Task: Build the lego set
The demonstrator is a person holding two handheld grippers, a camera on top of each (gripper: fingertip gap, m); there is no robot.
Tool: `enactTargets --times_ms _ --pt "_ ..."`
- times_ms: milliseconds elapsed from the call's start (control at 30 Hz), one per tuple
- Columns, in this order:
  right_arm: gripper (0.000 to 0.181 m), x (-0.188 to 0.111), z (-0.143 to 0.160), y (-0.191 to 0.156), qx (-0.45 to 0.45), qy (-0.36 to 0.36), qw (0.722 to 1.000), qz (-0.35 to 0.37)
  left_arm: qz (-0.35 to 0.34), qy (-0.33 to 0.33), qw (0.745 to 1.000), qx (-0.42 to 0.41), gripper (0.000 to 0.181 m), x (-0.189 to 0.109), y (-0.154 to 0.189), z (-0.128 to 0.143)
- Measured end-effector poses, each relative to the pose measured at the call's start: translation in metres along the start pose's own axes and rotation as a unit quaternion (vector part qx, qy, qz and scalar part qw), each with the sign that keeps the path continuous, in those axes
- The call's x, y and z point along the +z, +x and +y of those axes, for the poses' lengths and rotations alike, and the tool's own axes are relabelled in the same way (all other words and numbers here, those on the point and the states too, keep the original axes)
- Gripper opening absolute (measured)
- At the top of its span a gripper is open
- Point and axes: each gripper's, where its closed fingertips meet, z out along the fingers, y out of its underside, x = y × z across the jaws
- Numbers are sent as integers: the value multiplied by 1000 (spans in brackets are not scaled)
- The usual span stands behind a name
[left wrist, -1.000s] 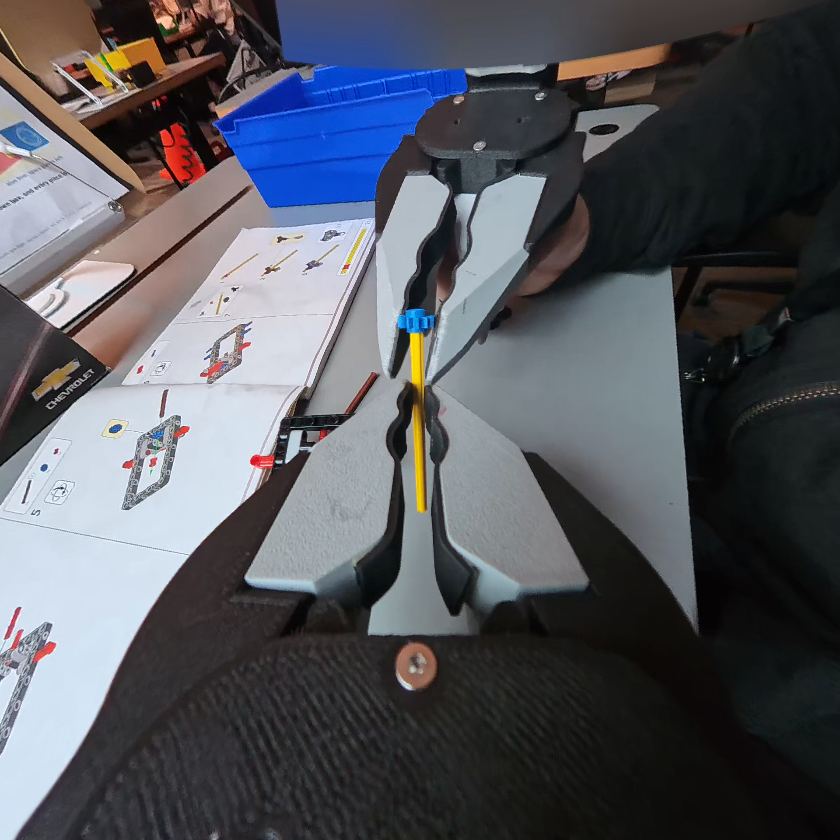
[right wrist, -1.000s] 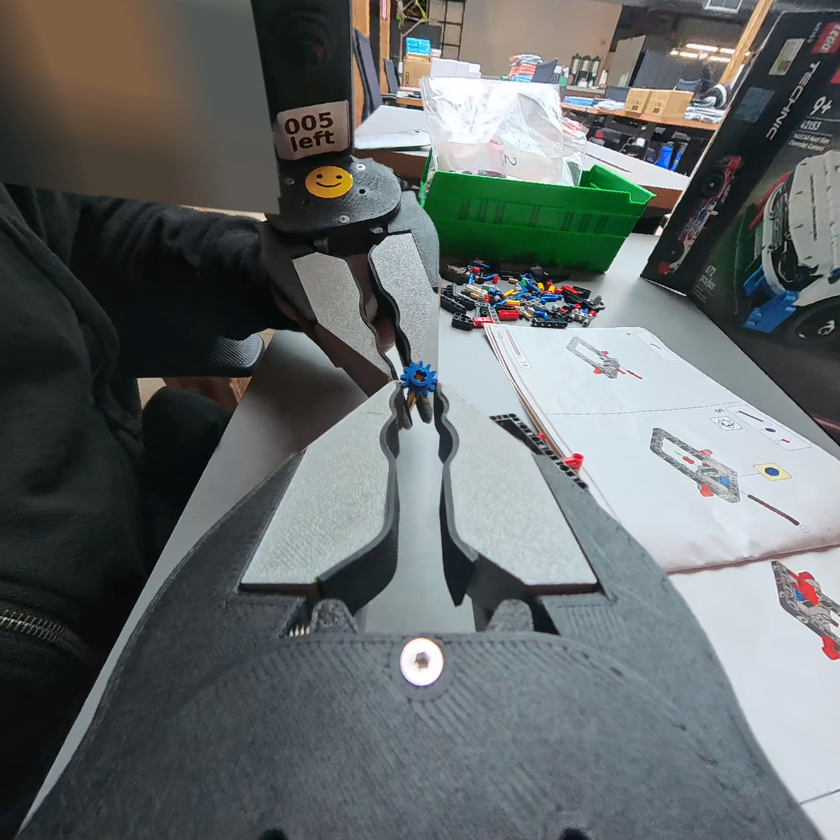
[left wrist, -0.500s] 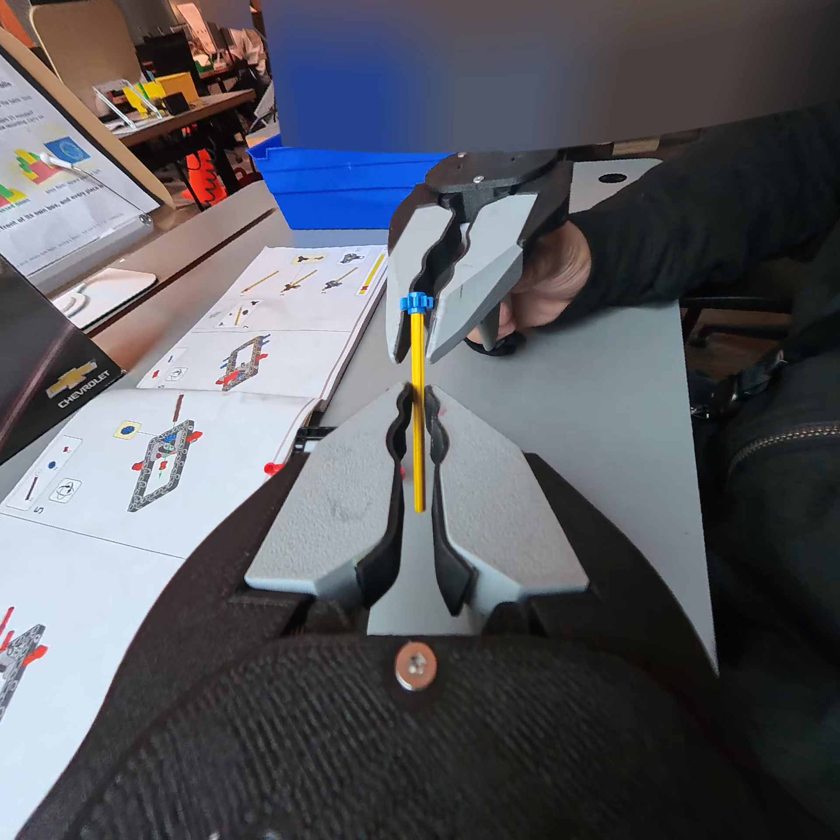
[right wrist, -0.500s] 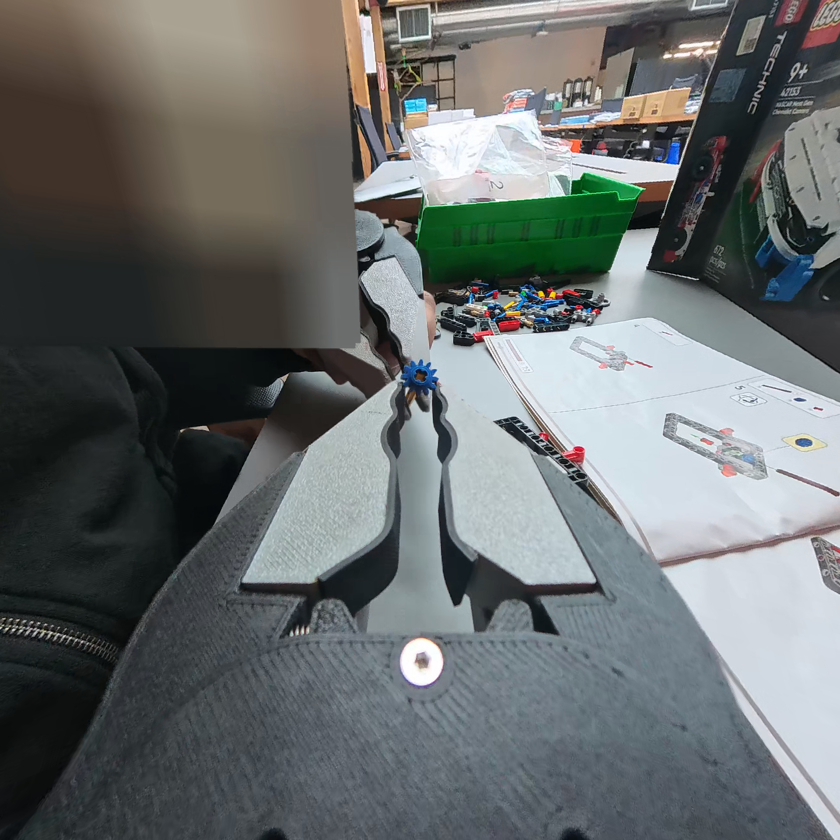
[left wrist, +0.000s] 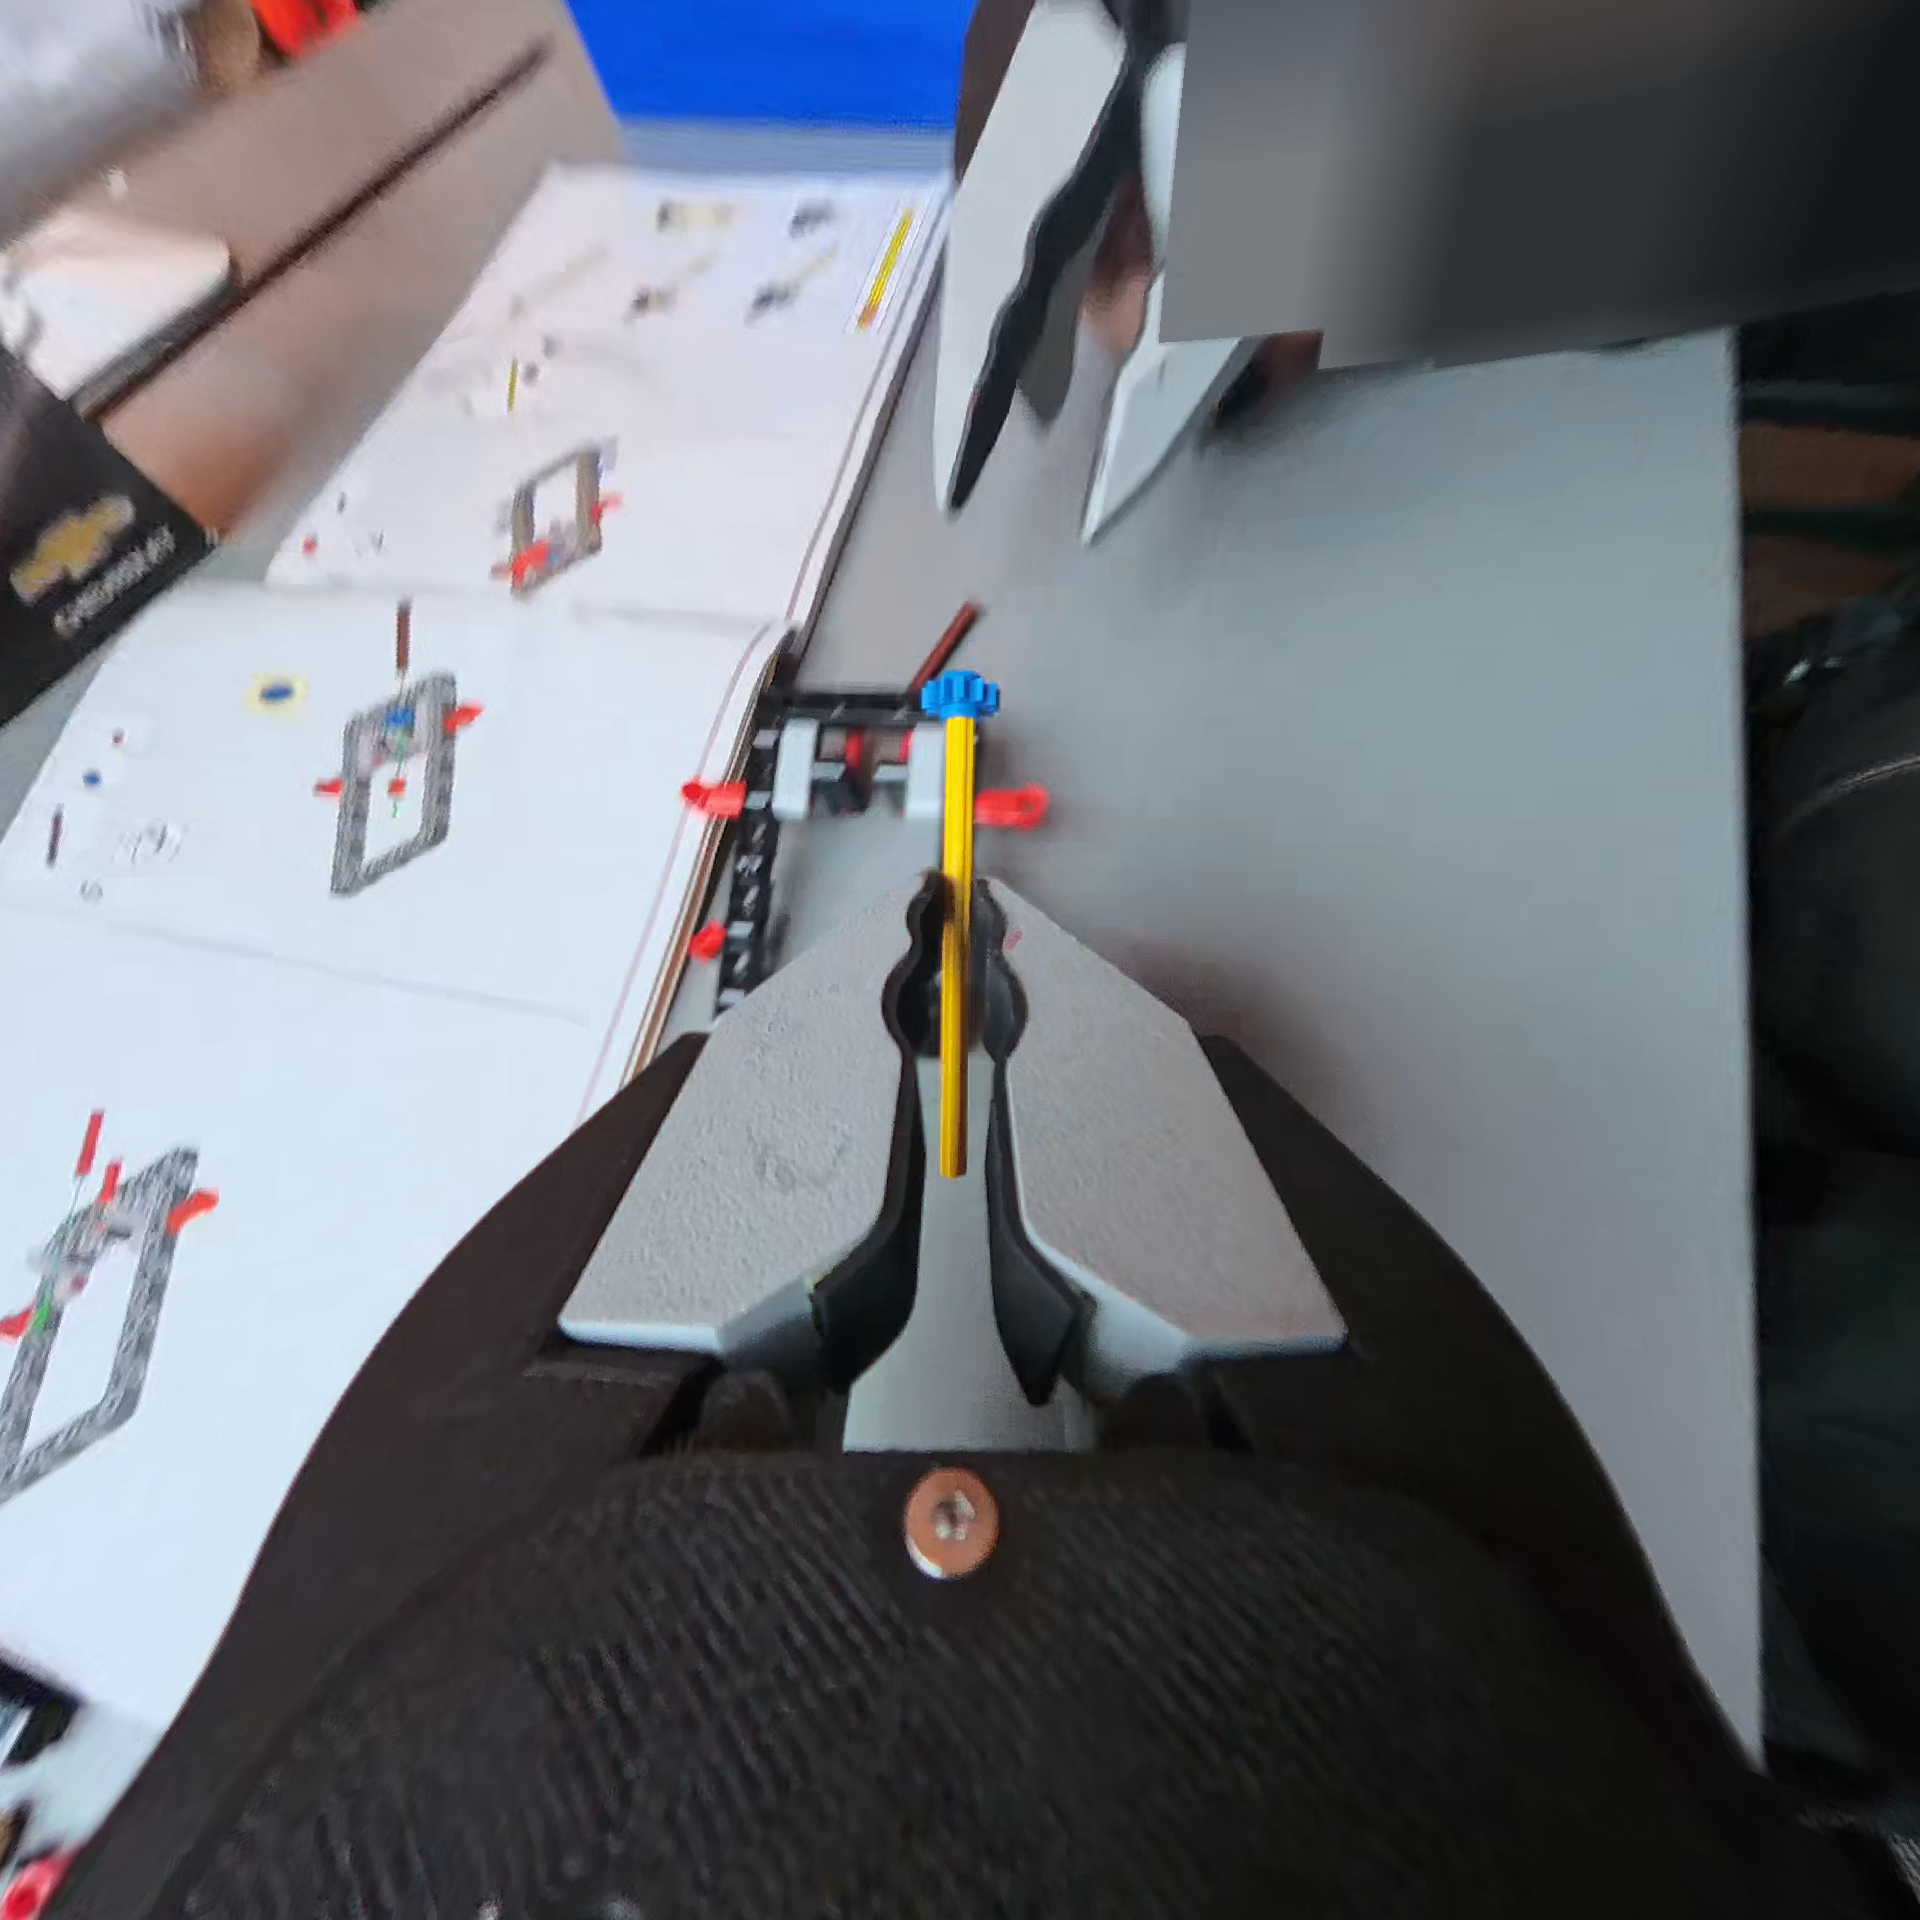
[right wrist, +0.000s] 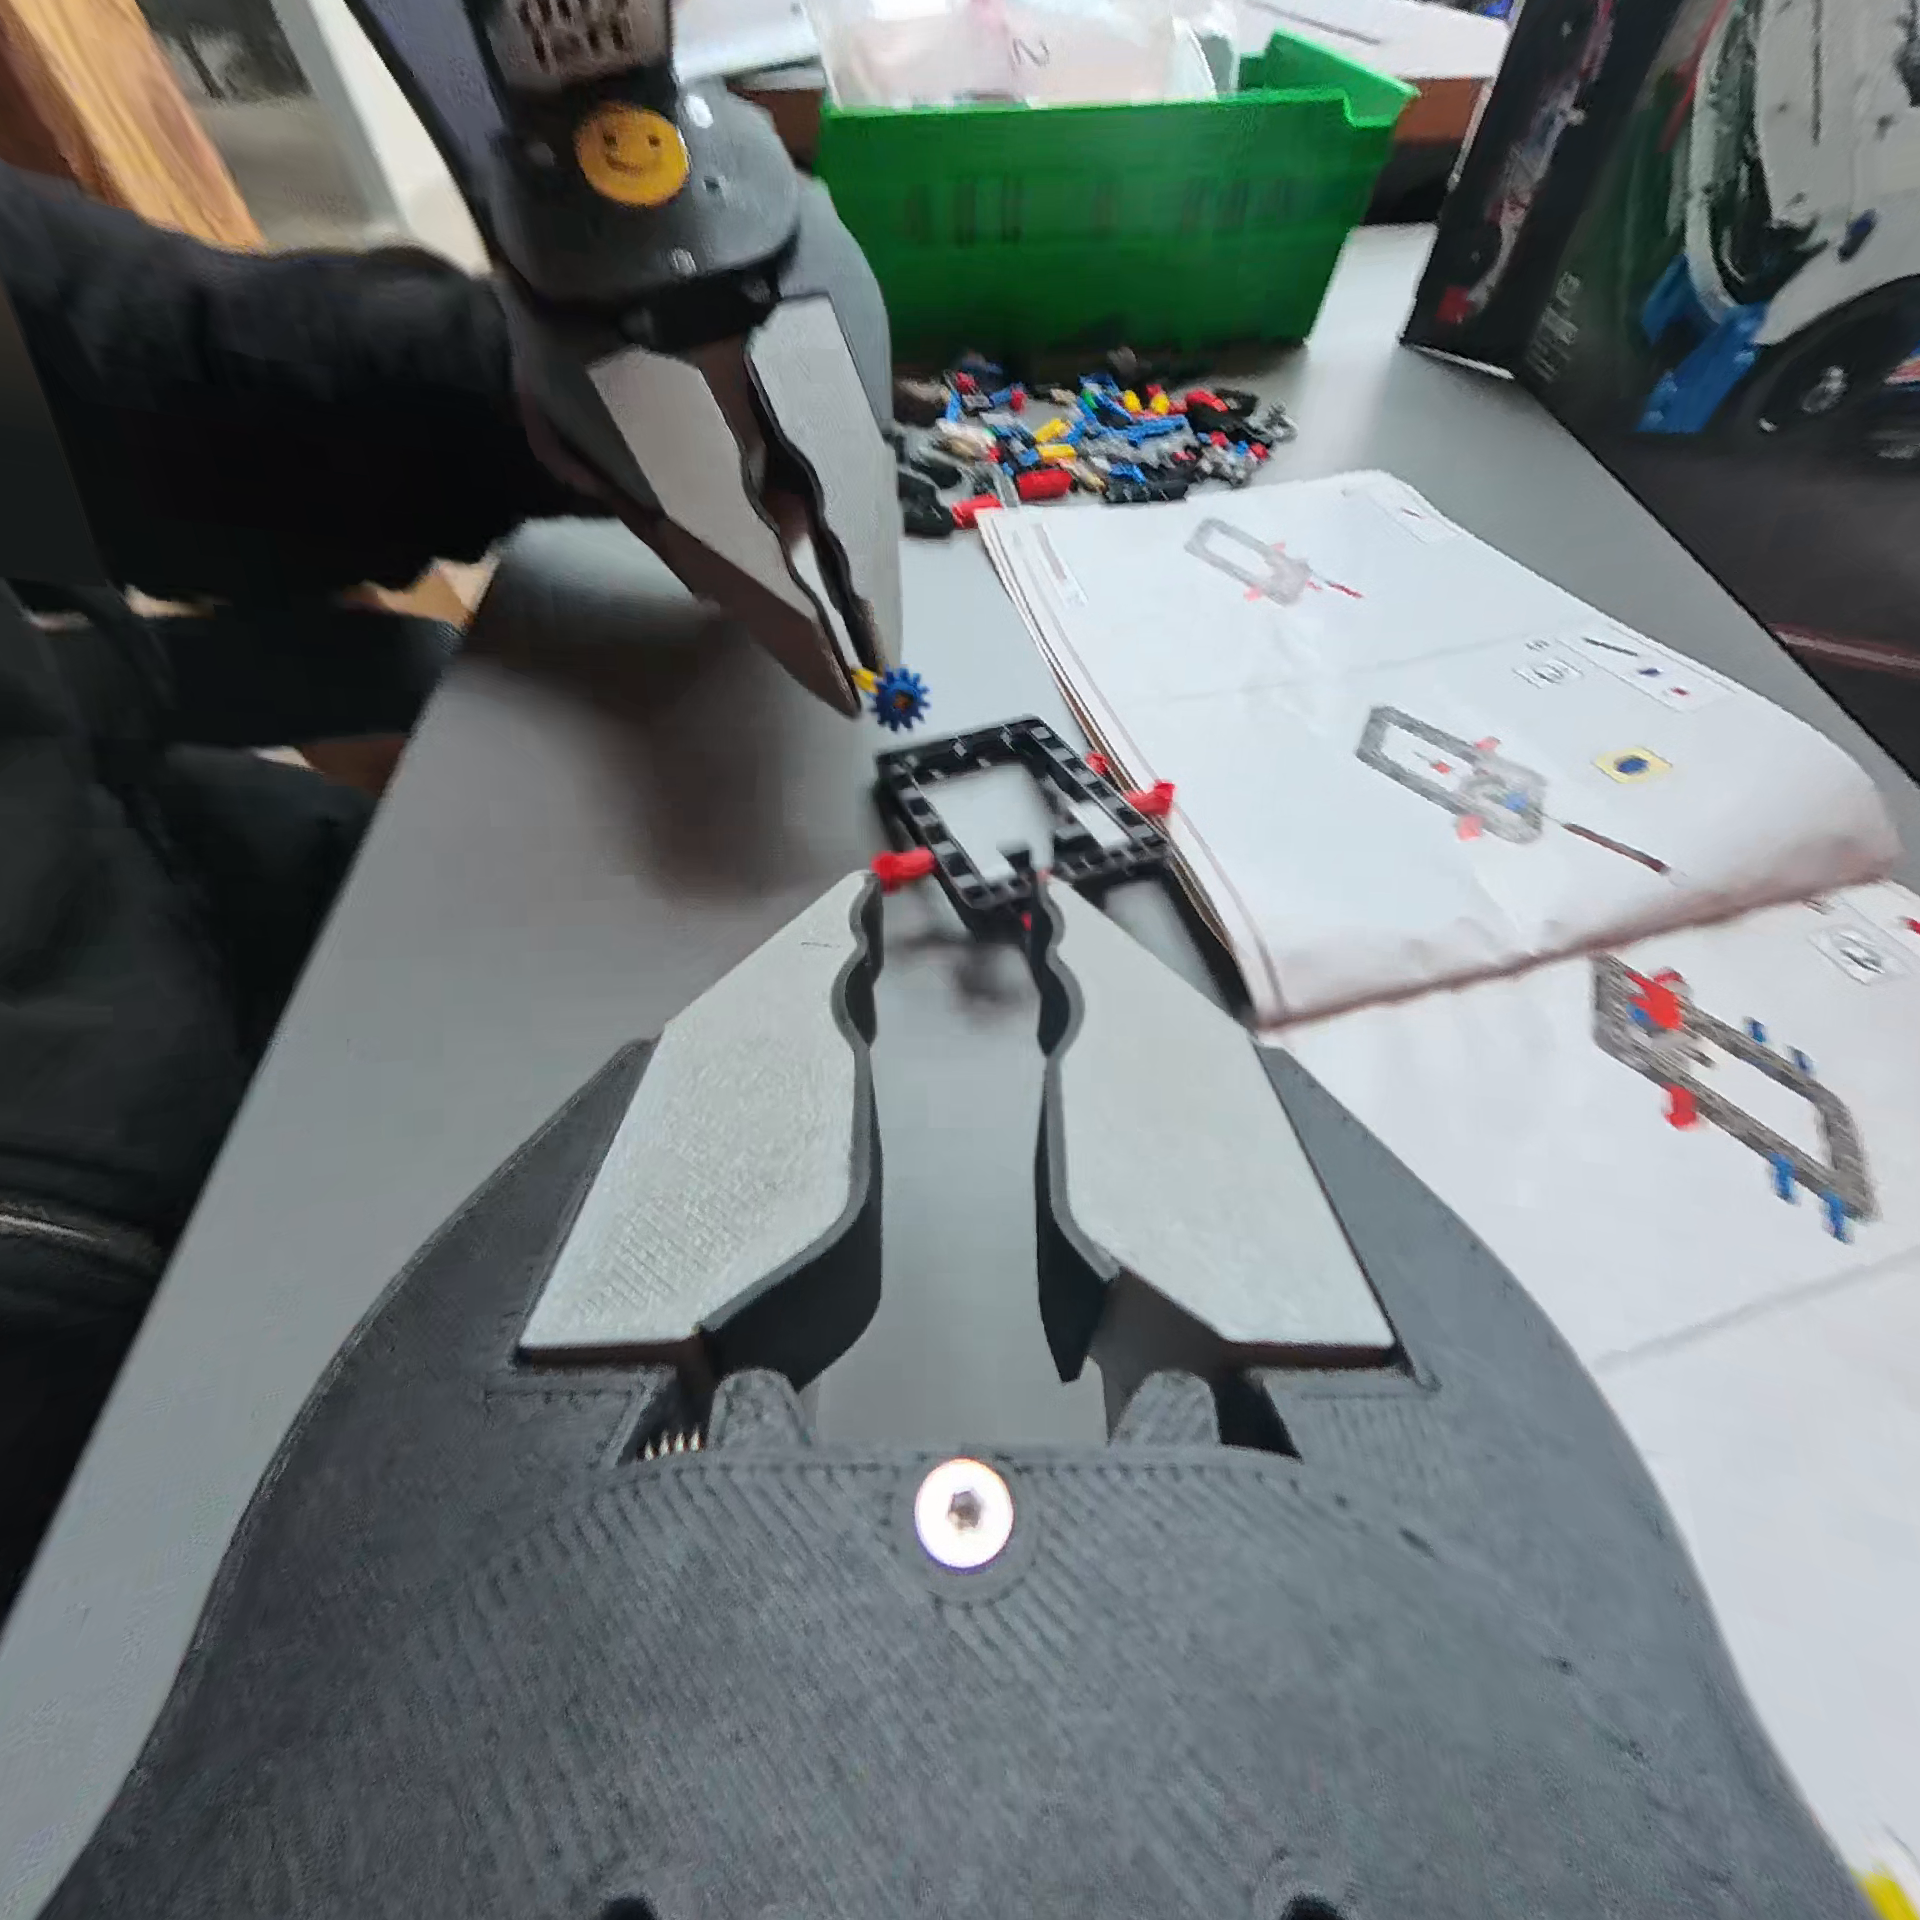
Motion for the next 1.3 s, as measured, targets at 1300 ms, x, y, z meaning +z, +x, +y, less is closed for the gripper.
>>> enactTargets --times_ms 1300 --pt "1 2 32 33 -11 -173 980 -97 1 -43 999 8 2 26 -26 12"
